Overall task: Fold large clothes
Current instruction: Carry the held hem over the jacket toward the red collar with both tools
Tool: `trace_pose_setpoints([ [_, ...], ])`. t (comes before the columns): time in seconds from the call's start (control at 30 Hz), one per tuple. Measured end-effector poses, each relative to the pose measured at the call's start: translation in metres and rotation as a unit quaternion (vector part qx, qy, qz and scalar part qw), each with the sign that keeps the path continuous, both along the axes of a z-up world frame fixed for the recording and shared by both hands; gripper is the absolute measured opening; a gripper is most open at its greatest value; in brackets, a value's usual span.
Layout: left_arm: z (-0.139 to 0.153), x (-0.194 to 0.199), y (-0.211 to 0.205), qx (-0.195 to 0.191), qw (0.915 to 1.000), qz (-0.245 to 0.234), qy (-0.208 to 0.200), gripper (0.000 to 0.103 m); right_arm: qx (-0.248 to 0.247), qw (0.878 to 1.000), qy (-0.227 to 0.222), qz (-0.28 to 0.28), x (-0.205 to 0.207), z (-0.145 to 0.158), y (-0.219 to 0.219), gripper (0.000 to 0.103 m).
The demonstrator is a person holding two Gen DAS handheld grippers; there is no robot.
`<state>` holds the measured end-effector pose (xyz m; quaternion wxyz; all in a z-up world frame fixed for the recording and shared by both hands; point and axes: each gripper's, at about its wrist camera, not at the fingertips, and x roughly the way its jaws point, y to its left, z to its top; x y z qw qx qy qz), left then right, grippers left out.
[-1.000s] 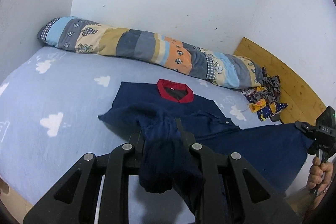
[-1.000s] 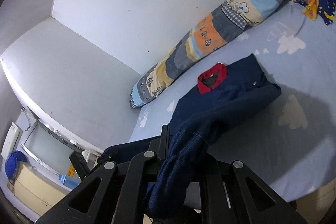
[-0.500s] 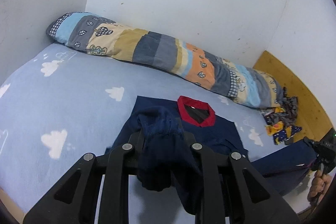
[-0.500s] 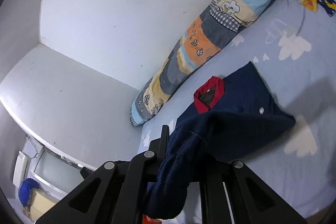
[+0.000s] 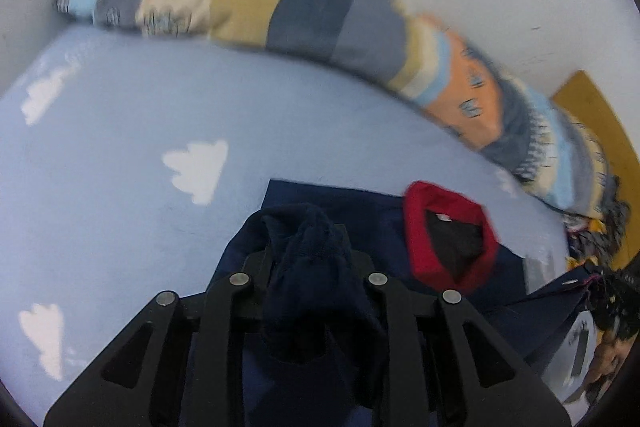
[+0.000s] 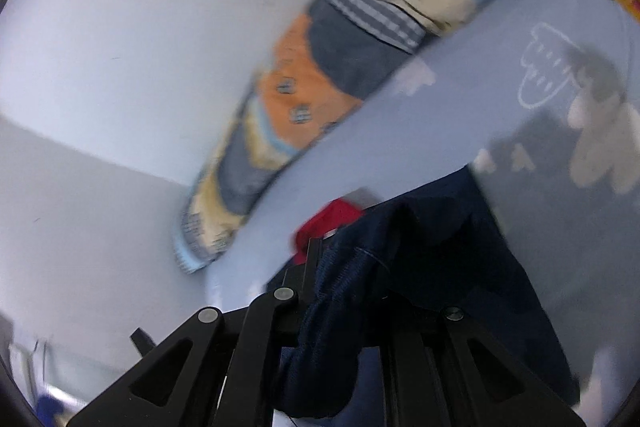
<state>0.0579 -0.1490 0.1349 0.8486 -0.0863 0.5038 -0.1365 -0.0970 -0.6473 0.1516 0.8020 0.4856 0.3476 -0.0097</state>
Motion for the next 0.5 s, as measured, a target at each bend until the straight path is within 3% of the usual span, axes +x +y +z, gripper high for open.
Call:
trace_pose_setpoints([
  [0.1, -0.033, 0.026, -0.012, 0.024, 0.9985, 0.012, 0.048, 0.029, -0.003, 0.999, 0.049, -0.008, 0.034, -0.037, -0.008, 0.015],
  [0.17, -0.042, 0.037, -0.014, 0.014, 0.9977, 0.01, 0.065, 0.057, 0.012, 0.997, 0.079, -0.013, 0.049, -0.06, -0.014, 0.024],
  [0.23, -0.045, 0.044, -0.005, -0.014, 0.9971, 0.029, 0.069, 0.068, 0.037, 0.995, 0.094, -0.019, 0.056, -0.079, -0.023, 0.03],
  [0.3, -0.043, 0.049, 0.008, -0.049, 0.9953, 0.048, 0.069, 0.07, 0.064, 0.994, 0.089, -0.023, 0.057, -0.088, -0.031, 0.041],
  [0.37, -0.044, 0.054, 0.023, -0.093, 0.9901, 0.061, 0.085, 0.073, 0.112, 0.991, 0.056, -0.044, 0.047, -0.09, -0.041, 0.051],
  [0.43, -0.042, 0.05, 0.036, -0.103, 0.9888, 0.074, 0.08, 0.073, 0.152, 0.987, 0.019, -0.053, 0.038, -0.087, -0.048, 0.061],
  [0.5, -0.036, 0.044, 0.045, -0.095, 0.9906, 0.081, 0.057, 0.073, 0.155, 0.986, -0.009, -0.057, 0.028, -0.077, -0.051, 0.063],
])
